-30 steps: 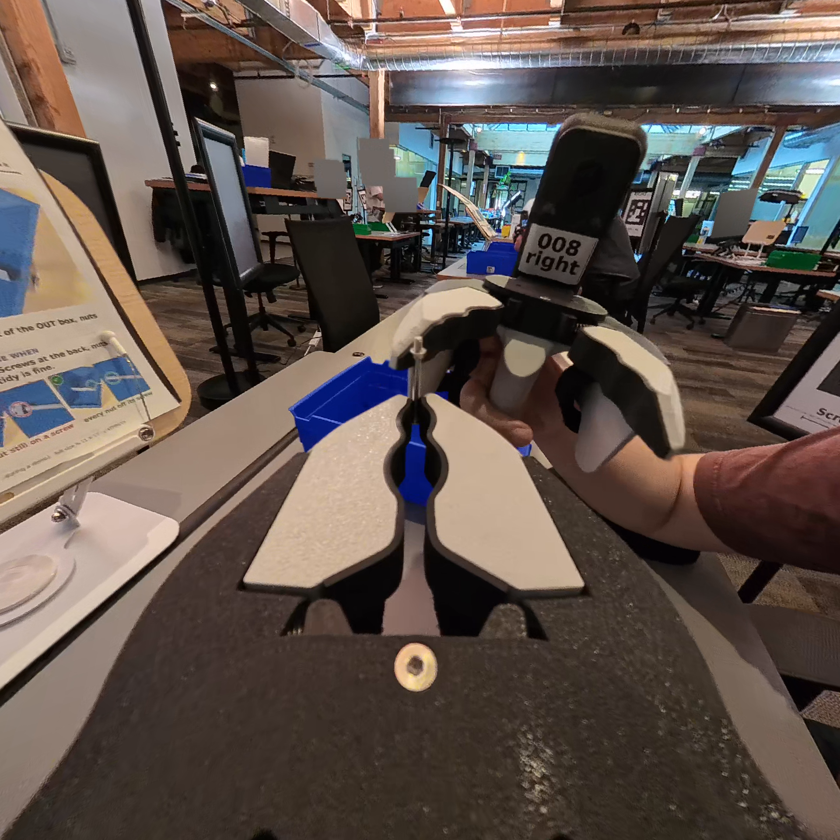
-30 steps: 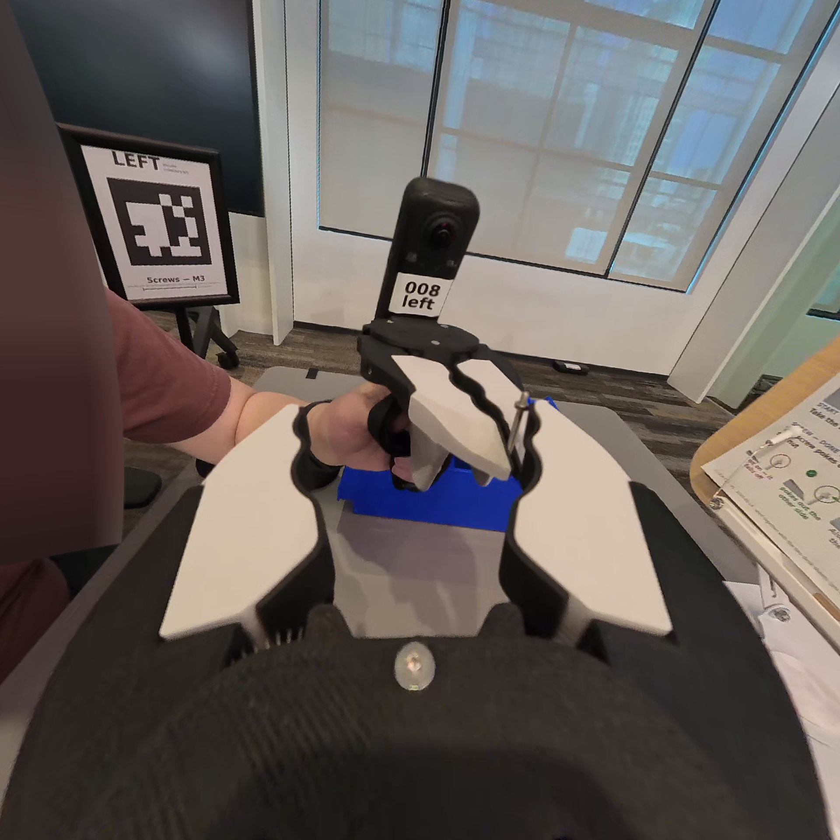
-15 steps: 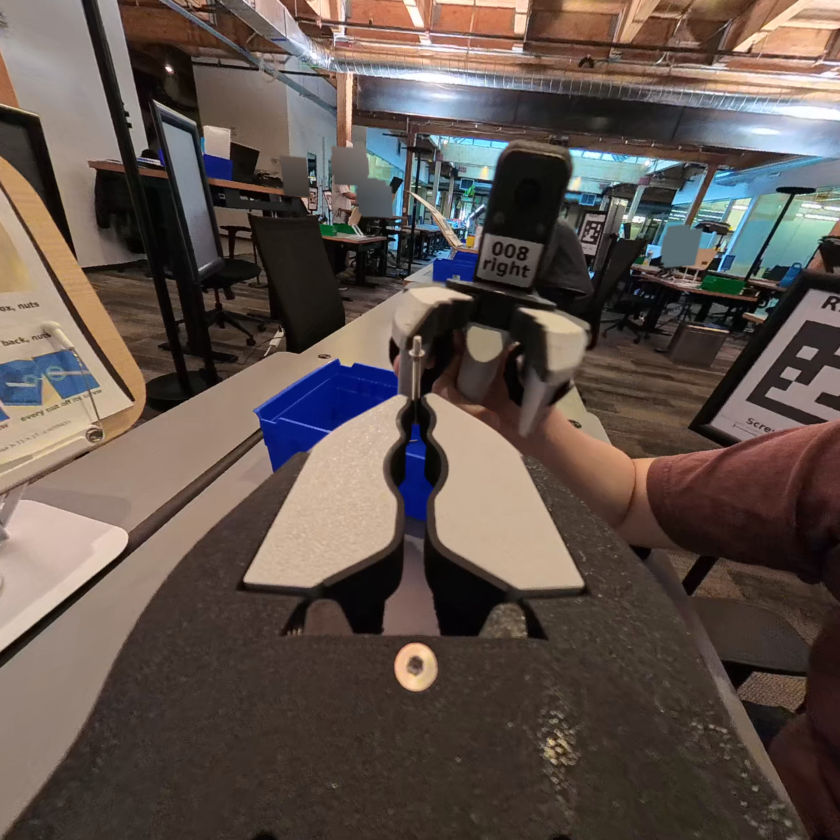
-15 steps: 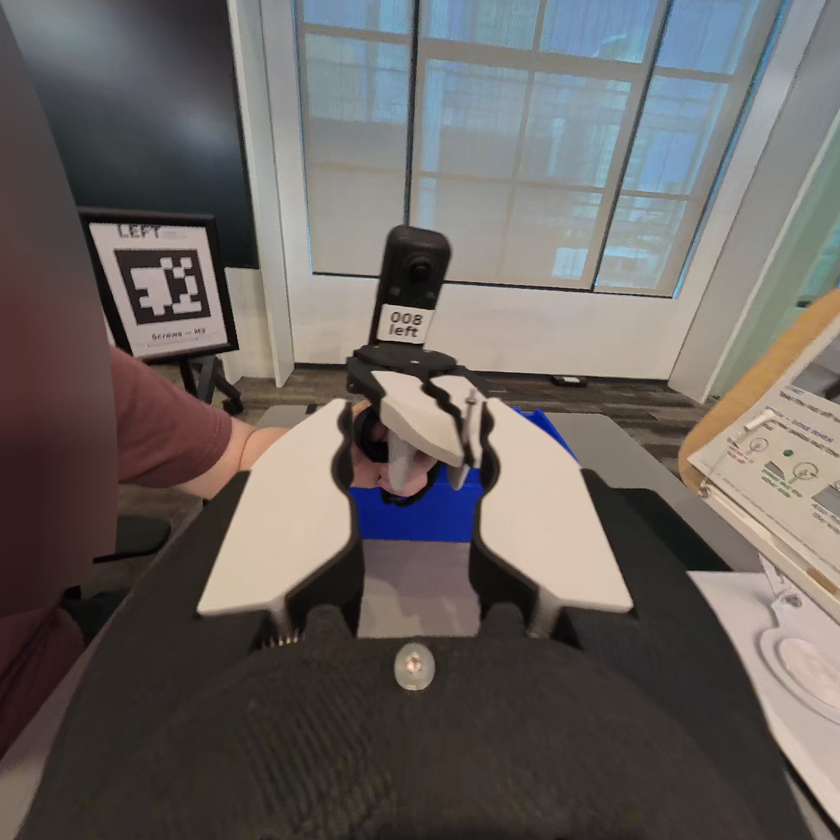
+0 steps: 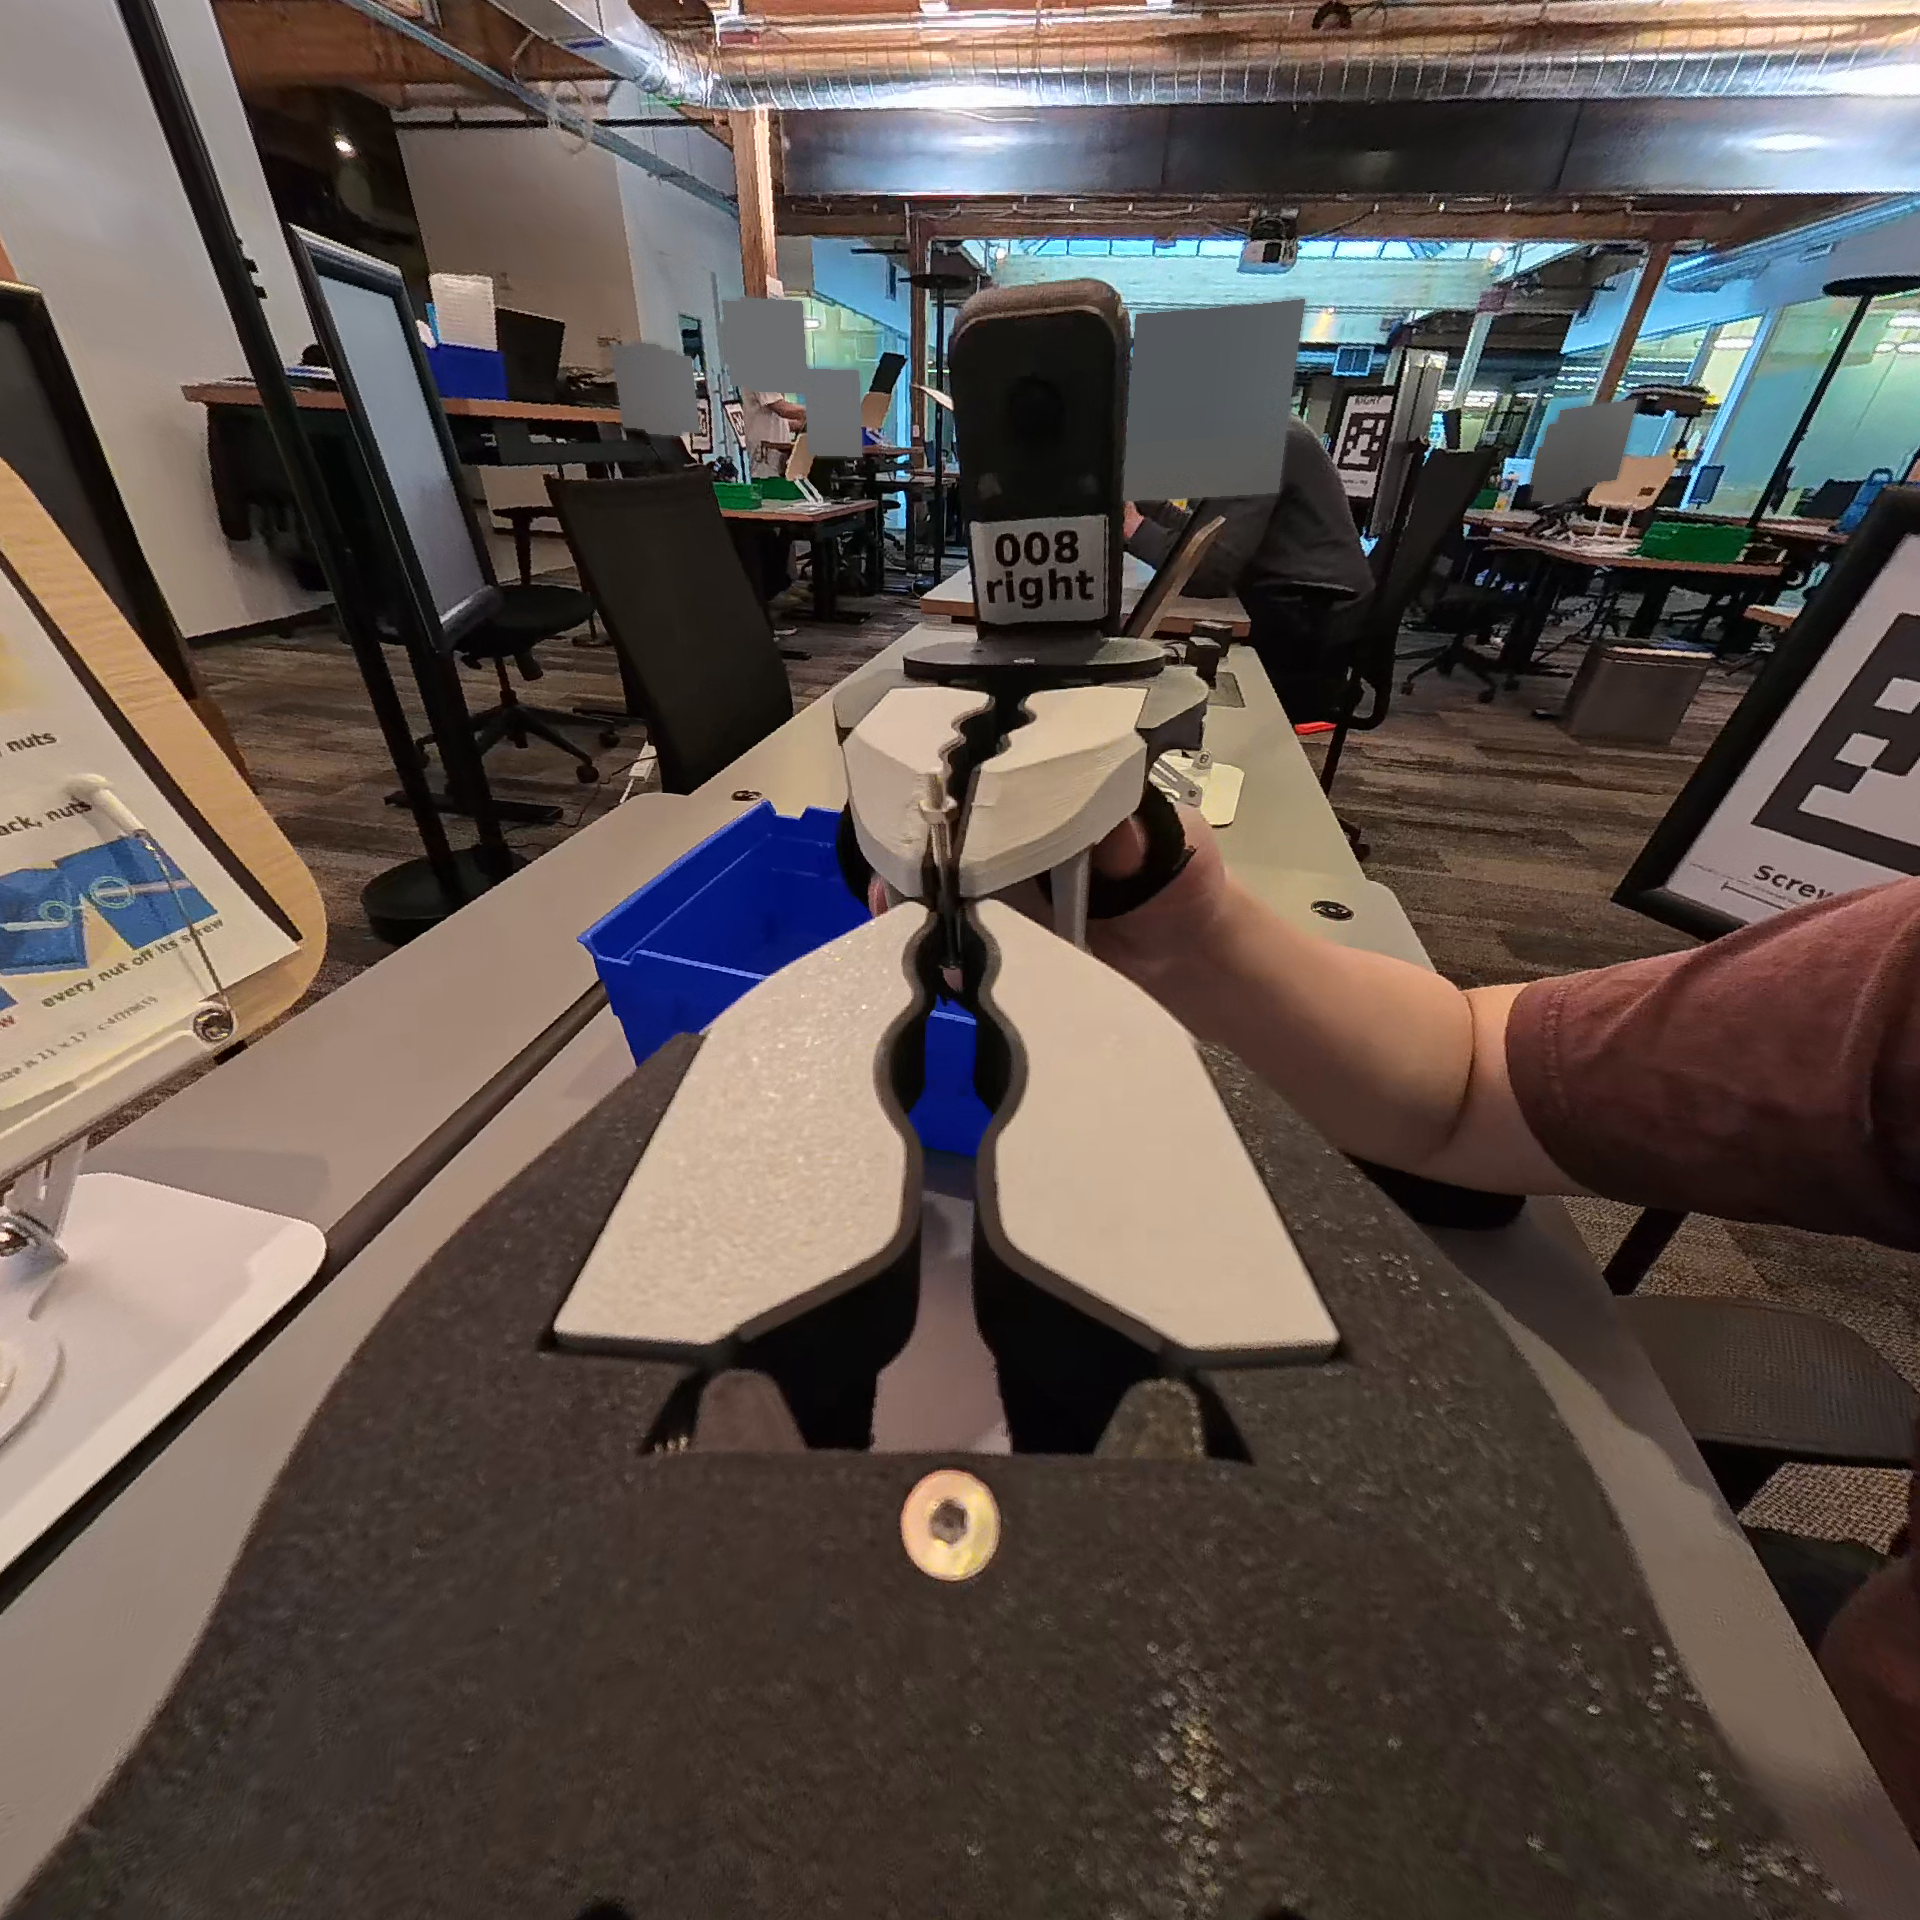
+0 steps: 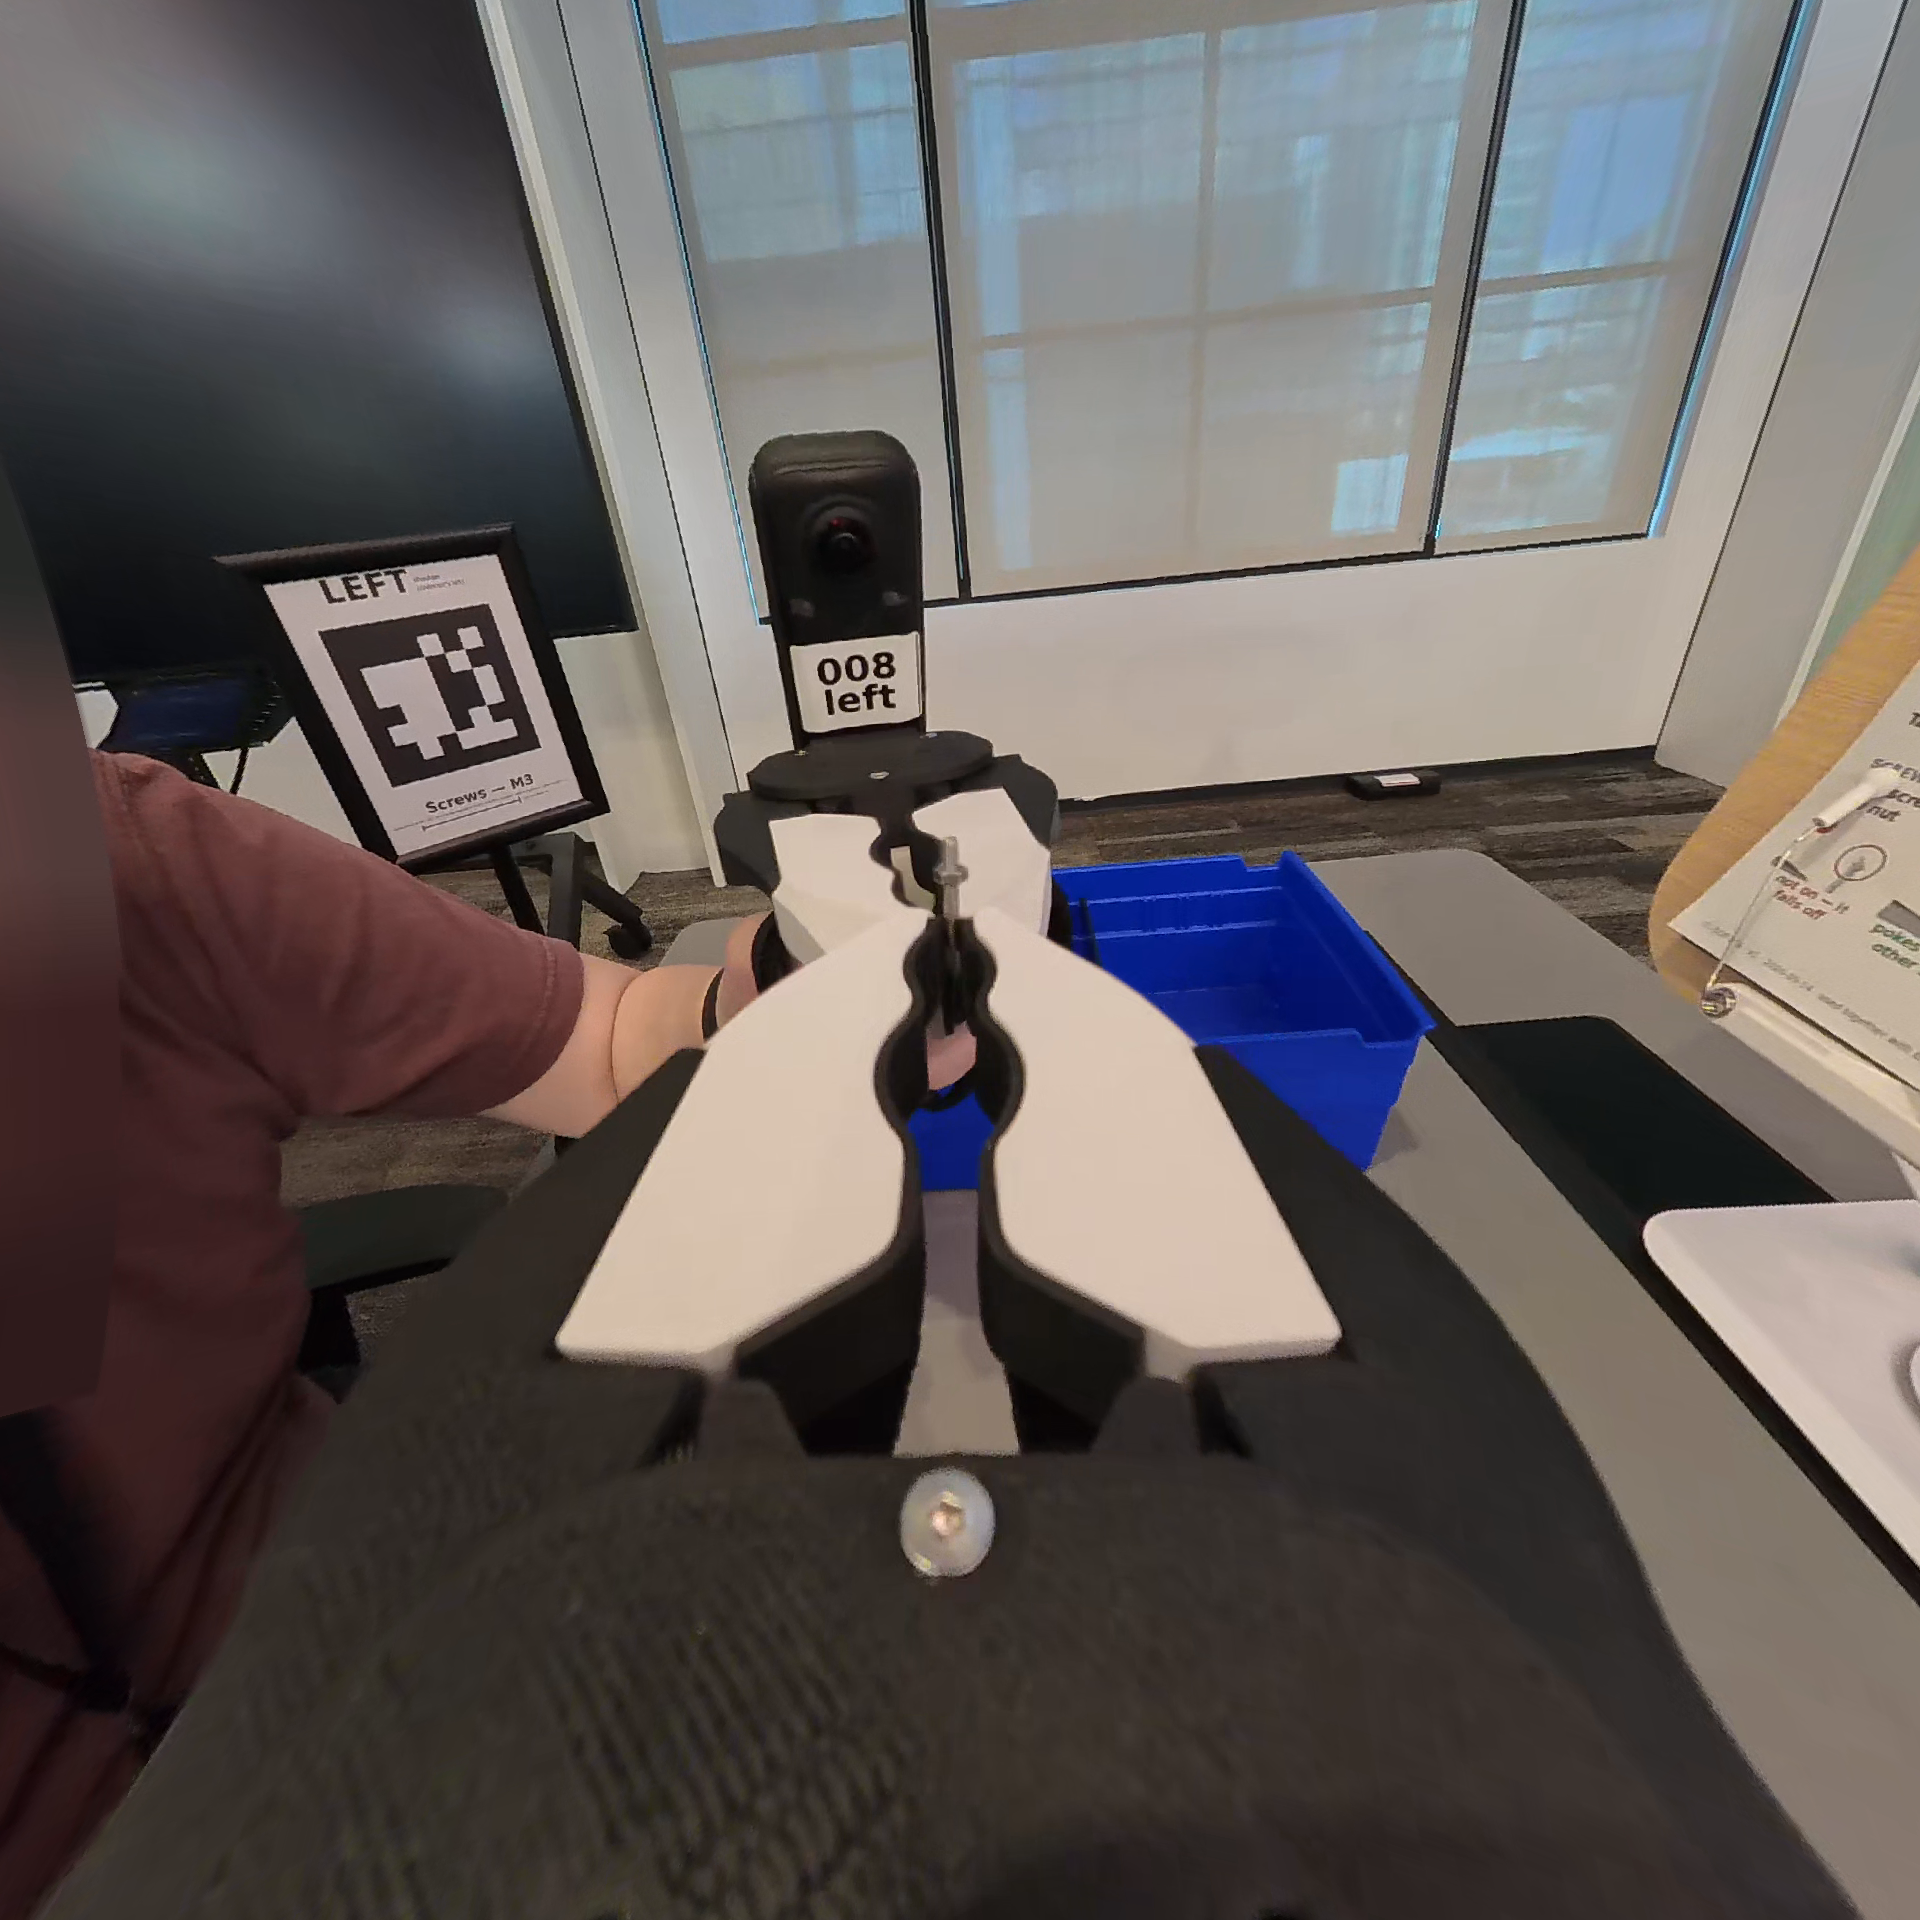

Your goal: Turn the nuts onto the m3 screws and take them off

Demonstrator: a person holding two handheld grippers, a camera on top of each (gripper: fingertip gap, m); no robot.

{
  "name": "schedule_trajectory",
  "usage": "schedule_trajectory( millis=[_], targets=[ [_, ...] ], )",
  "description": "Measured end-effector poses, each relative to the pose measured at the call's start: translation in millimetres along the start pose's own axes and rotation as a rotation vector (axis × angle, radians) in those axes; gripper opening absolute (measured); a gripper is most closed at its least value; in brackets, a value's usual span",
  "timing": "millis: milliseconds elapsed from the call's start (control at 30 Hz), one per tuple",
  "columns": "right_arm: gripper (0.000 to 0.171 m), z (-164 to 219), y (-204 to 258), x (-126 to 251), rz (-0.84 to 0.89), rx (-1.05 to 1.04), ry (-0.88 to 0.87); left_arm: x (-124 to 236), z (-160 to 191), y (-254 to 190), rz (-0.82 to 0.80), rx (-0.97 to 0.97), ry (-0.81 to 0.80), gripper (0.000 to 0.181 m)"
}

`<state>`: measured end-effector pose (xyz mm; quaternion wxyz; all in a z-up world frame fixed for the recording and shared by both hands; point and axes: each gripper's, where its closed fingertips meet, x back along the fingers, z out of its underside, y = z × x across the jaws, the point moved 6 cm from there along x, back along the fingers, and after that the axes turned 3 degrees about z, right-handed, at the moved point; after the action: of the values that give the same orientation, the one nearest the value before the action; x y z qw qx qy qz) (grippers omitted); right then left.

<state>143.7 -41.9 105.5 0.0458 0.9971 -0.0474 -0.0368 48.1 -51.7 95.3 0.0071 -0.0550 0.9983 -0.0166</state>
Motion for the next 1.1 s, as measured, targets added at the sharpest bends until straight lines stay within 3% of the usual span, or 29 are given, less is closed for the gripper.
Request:
schedule_trajectory(
  millis=[133, 233, 300, 367, 400, 467, 567, 733, 1000, 1100],
  targets=[
    [0.003, -3.7, -4.6, 6.9, 0.027, -0.021, -0.004, -1.9, -0.7, -0.6, -0.006, 0.033, -0.03, 0.038],
    [0.003, -15.4, -9.9, 32.9, 0.14, 0.011, 0.121, -1.3, -1.7, 0.3, -0.043, 0.018, -0.016, 0.046],
    [0.003, -15.1, -21.4, 75.3, 0.343, -0.004, 0.347, -0.4, -3.6, -0.5, -0.056, 0.014, 0.003, 0.046],
    [0.003, 1.3, -43.0, 137.6, 0.674, -0.079, 0.607, 0.3, -3.7, -0.9, -0.065, 0.009, 0.034, 0.046],
    [0.003, 14.0, -54.0, 169.5, 0.829, -0.162, 0.711, 0.3, -2.9, -0.5, -0.07, 0.006, 0.047, 0.046],
    [0.003, 47.7, -70.3, 215.3, 0.949, -0.427, 0.841, -0.9, 0.1, 0.9, -0.077, 0.007, 0.078, 0.046],
    [0.003, 101.2, -94.0, 254.1, 1.007, -0.707, 1.014, -2.3, 4.9, 5.0, -0.079, 0.03, 0.11, 0.045],
    [0.003, 152.8, -107.3, 270.0, 0.994, -0.862, 1.208, 6.4, 1.2, 15.5, -0.127, 0.04, 0.092, 0.042],
    [0.004, 174.6, -107.4, 280.2, 0.98, -0.897, 1.362, 19.0, -9.4, 21.6, -0.146, 0.049, 0.05, 0.038],
    [0.015, 174.7, -106.4, 282.4, 0.997, -0.935, 1.362, 26.3, -16.3, 23.2, -0.157, 0.054, 0.025, 0.039]
  ],
)
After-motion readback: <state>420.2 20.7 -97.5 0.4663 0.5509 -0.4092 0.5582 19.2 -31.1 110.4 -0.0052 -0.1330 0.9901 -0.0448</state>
